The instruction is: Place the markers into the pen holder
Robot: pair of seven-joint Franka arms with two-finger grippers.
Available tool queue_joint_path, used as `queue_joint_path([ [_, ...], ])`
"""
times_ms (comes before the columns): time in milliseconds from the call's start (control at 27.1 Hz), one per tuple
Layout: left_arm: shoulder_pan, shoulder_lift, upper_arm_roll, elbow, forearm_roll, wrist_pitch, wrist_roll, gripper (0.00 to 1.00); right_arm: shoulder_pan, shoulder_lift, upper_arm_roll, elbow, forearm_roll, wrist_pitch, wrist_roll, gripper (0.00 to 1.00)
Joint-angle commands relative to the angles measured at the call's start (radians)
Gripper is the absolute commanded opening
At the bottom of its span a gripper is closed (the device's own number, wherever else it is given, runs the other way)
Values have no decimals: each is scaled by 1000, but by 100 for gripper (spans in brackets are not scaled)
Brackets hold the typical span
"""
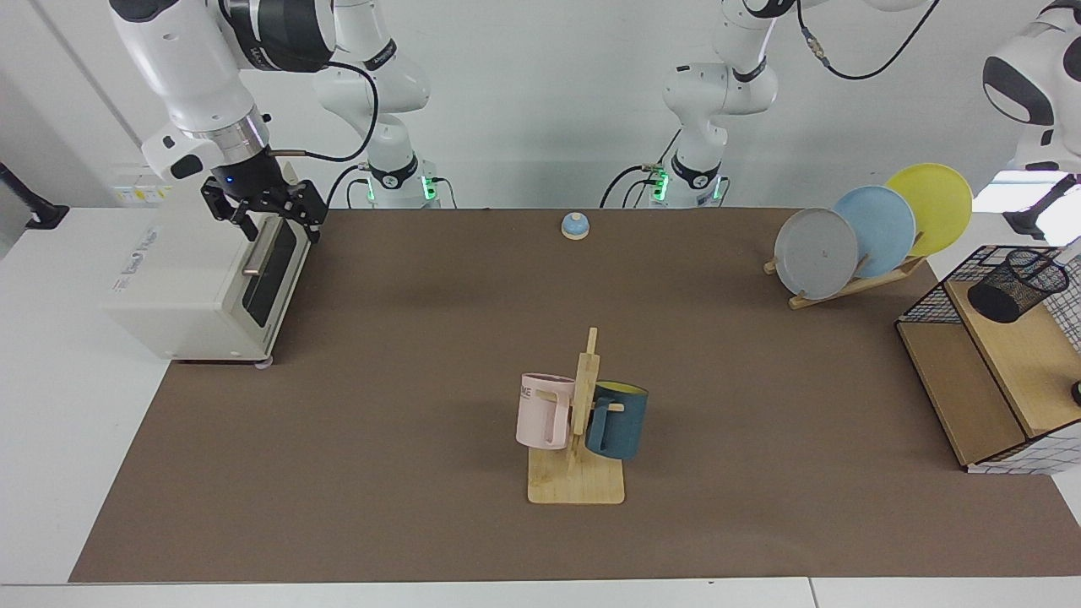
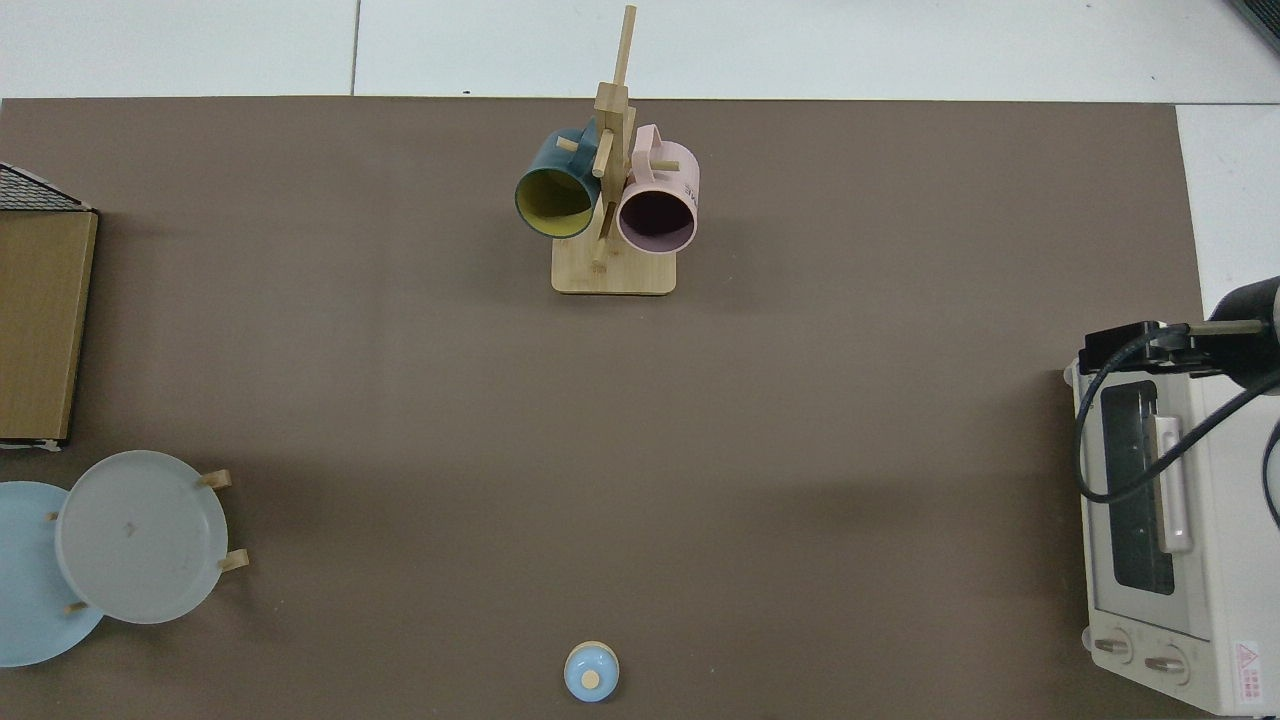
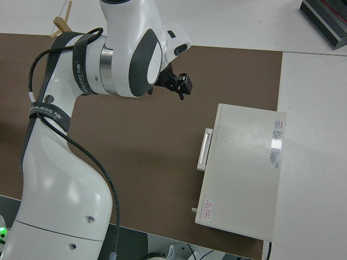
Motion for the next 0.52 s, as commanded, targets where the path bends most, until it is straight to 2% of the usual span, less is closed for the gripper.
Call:
queue_joint_path([
  [0, -29, -2, 6, -25, 28, 21, -1, 0, -23, -25, 10, -38, -9, 38, -103, 100],
  [405, -26, 37, 6, -46, 28, 15, -9, 0, -23, -25, 9, -38, -11, 36, -103, 100],
  [479, -26, 37, 6, -48, 27, 12, -9, 3, -24, -25, 9, -37, -11, 36, -103, 100],
])
